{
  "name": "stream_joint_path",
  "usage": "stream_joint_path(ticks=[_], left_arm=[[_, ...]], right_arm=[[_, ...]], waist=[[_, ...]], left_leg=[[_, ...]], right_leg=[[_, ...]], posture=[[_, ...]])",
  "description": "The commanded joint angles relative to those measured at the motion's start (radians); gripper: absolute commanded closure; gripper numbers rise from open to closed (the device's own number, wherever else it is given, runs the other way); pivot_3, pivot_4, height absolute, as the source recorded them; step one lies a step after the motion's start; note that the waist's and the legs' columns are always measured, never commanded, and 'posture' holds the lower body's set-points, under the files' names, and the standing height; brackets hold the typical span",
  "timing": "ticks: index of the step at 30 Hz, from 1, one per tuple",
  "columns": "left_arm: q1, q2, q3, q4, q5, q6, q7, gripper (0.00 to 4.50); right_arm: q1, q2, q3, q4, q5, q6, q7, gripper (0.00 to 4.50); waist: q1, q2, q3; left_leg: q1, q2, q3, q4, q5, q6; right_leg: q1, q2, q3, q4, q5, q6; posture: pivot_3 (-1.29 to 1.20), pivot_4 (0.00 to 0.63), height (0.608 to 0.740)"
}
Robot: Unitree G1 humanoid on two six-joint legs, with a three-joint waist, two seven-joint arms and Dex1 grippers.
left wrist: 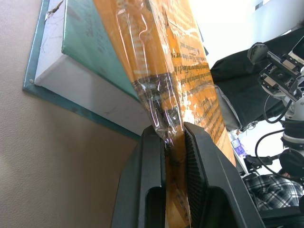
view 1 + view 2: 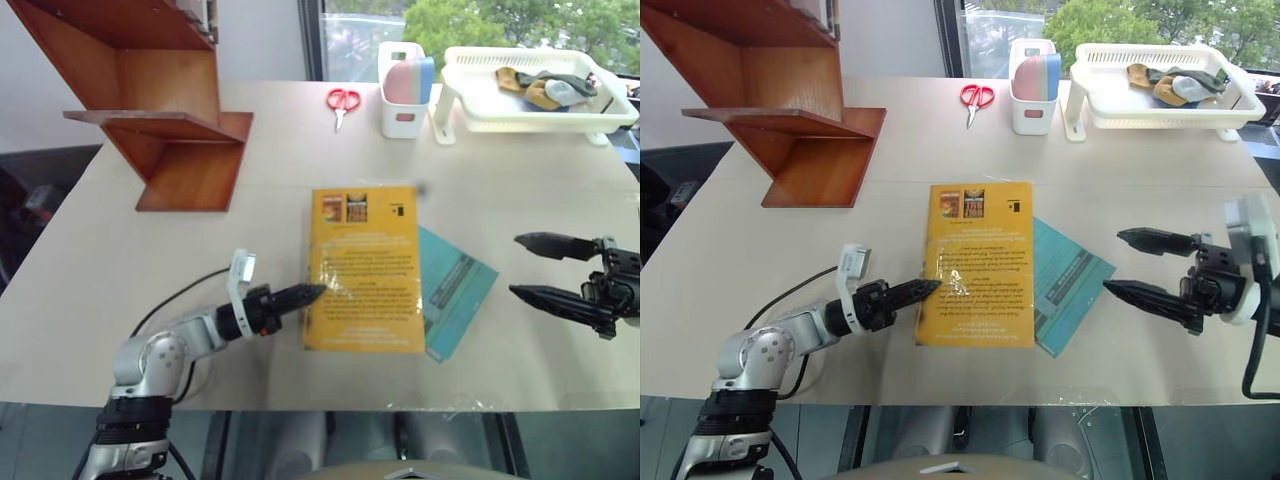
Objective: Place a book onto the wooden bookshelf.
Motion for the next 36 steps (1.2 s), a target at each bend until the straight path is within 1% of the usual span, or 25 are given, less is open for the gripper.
stream_joint_path(ticks=[1, 4, 8, 9, 12, 15, 17, 21, 24, 25, 28, 30, 32, 35, 36], left_arm=[[-0.021, 0.024, 0.104, -0.047, -0.064, 0.017, 0.052, 4.4], [-0.082, 0.077, 0.16, -0.097, -0.071, -0.007, 0.073, 4.4], [-0.161, 0.138, 0.167, -0.146, -0.02, -0.073, 0.075, 4.4], [-0.195, 0.15, 0.173, -0.146, -0.015, -0.085, 0.083, 4.4], [-0.384, 0.222, 0.2, -0.093, 0.044, -0.169, 0.088, 4.4], [-0.483, 0.288, 0.159, -0.059, 0.181, -0.324, 0.033, 4.4], [-0.525, 0.309, 0.14, -0.035, 0.233, -0.39, 0.015, 4.4], [-0.634, 0.377, 0.023, 0.021, 0.489, -0.707, -0.069, 4.4], [-0.69, 0.414, -0.057, 0.074, 0.661, -0.912, -0.093, 4.4], [-0.715, 0.429, -0.083, 0.098, 0.727, -0.992, -0.091, 4.4], [-0.799, 0.448, -0.109, 0.174, 0.861, -1.171, -0.04, 4.4], [-0.832, 0.465, -0.116, 0.22, 0.915, -1.253, -0.025, 4.4], [-0.847, 0.513, -0.127, 0.284, 0.989, -1.347, -0.019, 4.4], [-0.856, 0.571, -0.137, 0.365, 1.06, -1.447, -0.008, 4.4], [-0.852, 0.608, -0.143, 0.416, 1.108, -1.48, 0.011, 4.4]], right_arm=[[-0.027, -0.01, -0.021, 0.008, 0.008, -0.02, 0.014, 0.0], [-0.064, 0.0, -0.016, 0.051, 0.025, -0.023, 0.028, 0.0], [-0.098, 0.018, -0.017, 0.113, 0.042, -0.025, 0.053, 0.0], [-0.106, 0.024, -0.019, 0.128, 0.053, -0.023, 0.059, 0.0], [-0.192, 0.06, -0.034, 0.208, 0.137, -0.001, 0.041, 0.0], [-0.254, 0.076, -0.054, 0.265, 0.214, 0.033, 0.03, 0.0], [-0.27, 0.08, -0.059, 0.282, 0.23, 0.042, 0.026, 0.0], [-0.283, 0.084, -0.053, 0.309, 0.218, 0.033, 0.036, 0.0], [-0.294, 0.091, -0.046, 0.319, 0.209, 0.026, 0.039, 0.0], [-0.3, 0.093, -0.043, 0.325, 0.203, 0.021, 0.042, 0.0], [-0.313, 0.099, -0.04, 0.341, 0.196, 0.016, 0.052, 0.0], [-0.317, 0.099, -0.037, 0.35, 0.189, 0.013, 0.062, 0.0], [-0.325, 0.1, -0.034, 0.362, 0.18, 0.008, 0.073, 0.0], [-0.335, 0.101, -0.034, 0.376, 0.171, 0.004, 0.085, 0.0], [-0.338, 0.103, -0.032, 0.381, 0.167, 0.001, 0.089, 0.0]], waist=[[0.0, 0.0, 0.0], [-0.001, -0.002, 0.001], [0.002, -0.003, 0.002], [0.002, -0.003, 0.002], [0.002, -0.007, 0.006], [-0.004, -0.008, 0.006], [-0.004, -0.006, 0.006], [0.0, -0.007, 0.006], [0.001, -0.007, 0.006], [0.001, -0.006, 0.006], [0.001, -0.007, 0.006], [0.0, -0.006, 0.006], [-0.003, -0.006, 0.006], [-0.008, -0.005, 0.007], [-0.007, -0.005, 0.007]], left_leg=[[0.0, 0.0, 0.0, 0.0, 0.0, 0.0], [0.0, 0.0, 0.0, 0.0, 0.0, 0.0], [-0.001, 0.0, 0.0, 0.0, 0.0, 0.0], [-0.001, -0.001, 0.0, 0.0, 0.0, 0.0], [-0.002, -0.001, -0.001, 0.0, 0.0, 0.0], [-0.002, -0.001, -0.002, 0.0, 0.0, 0.0], [-0.002, -0.002, 0.001, -0.001, 0.0, 0.0], [-0.004, -0.002, 0.0, -0.003, 0.0, 0.0], [-0.005, -0.002, 0.001, -0.003, 0.0, 0.0], [-0.005, -0.002, 0.002, -0.002, 0.0, 0.0], [-0.005, -0.002, 0.003, -0.002, 0.0, 0.0], [-0.006, -0.002, 0.003, -0.002, 0.0, 0.0], [-0.006, -0.002, 0.003, -0.002, 0.0, 0.0], [-0.005, -0.002, 0.002, -0.003, 0.0, 0.0], [-0.005, -0.002, 0.003, -0.003, 0.0, 0.0]], right_leg=[[0.0, 0.0, 0.0, 0.0, 0.0, 0.0], [0.0, 0.0, 0.0, 0.0, 0.0, 0.0], [0.0, 0.0, -0.001, 0.0, 0.0, 0.0], [0.0, -0.001, -0.001, -0.001, 0.0, 0.0], [0.0, 0.0, -0.002, -0.002, 0.0, 0.0], [0.0, 0.002, -0.002, -0.002, 0.0, 0.0], [0.0, 0.002, 0.0, -0.004, 0.0, 0.0], [-0.001, 0.003, -0.002, -0.008, 0.0, 0.0], [-0.001, 0.002, -0.003, -0.008, 0.0, 0.0], [-0.001, 0.002, -0.003, -0.008, 0.0, 0.0], [-0.001, 0.002, -0.003, -0.007, 0.0, 0.0], [-0.001, 0.003, -0.004, -0.007, 0.0, 0.0], [-0.001, 0.003, -0.004, -0.007, 0.0, 0.0], [-0.002, 0.003, -0.002, -0.007, 0.0, 0.0], [-0.002, 0.003, -0.002, -0.007, 0.0, 0.0]], posture=[[0.0, 0.15, 0.74], [0.0, 0.15, 0.74], [0.0, 0.15, 0.74], [0.0, 0.15, 0.74], [0.0, 0.15, 0.74], [0.0, 0.15, 0.74], [0.0, 0.15, 0.74], [0.0, 0.15, 0.74], [0.0, 0.15, 0.74], [0.0, 0.15, 0.74], [0.0, 0.15, 0.74], [0.0, 0.15, 0.74], [0.0, 0.15, 0.74], [0.0, 0.15, 0.74], [0.0, 0.15, 0.74]])
